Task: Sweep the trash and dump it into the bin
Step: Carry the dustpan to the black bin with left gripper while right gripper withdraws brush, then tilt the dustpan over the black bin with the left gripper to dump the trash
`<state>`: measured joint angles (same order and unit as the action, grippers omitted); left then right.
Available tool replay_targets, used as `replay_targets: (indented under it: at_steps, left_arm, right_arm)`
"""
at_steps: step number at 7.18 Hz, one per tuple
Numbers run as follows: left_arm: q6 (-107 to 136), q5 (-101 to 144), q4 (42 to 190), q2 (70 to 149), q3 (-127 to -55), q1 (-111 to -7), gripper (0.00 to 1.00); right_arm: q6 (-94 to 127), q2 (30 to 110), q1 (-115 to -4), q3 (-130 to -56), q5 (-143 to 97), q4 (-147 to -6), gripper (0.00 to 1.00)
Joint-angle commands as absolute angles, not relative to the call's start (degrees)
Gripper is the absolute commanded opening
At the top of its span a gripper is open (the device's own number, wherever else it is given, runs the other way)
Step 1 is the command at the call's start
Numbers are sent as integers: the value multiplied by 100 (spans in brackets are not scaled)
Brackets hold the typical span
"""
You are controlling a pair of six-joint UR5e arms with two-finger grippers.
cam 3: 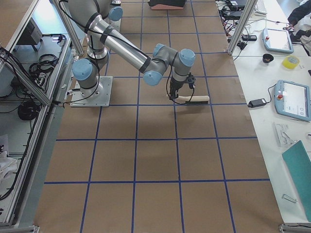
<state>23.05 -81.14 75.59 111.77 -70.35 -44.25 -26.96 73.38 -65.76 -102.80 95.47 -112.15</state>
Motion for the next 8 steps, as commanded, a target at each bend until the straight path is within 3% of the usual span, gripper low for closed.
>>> replay_targets:
  at_steps: [1, 3, 5, 8]
  left_arm:
    - [1682, -8104, 7559, 11643, -6305, -4219, 0]
    - [1565, -8051, 7106, 12039, -6039, -4201, 0]
    - [943, -7484, 6146, 12286, -6213, -4201, 0]
    - [73, -6453, 5328, 11989, -6801, -4201, 0]
  right_arm:
    - [-2699, 7339, -6600, -10283, 9432, -11224, 0]
    - [-2646, 7295, -6601, -10266, 9264, -11224, 0]
    - [-2610, 7277, -6601, -10274, 9237, -11241, 0]
    - [-2311, 7198, -6601, -10292, 9255, -11232, 0]
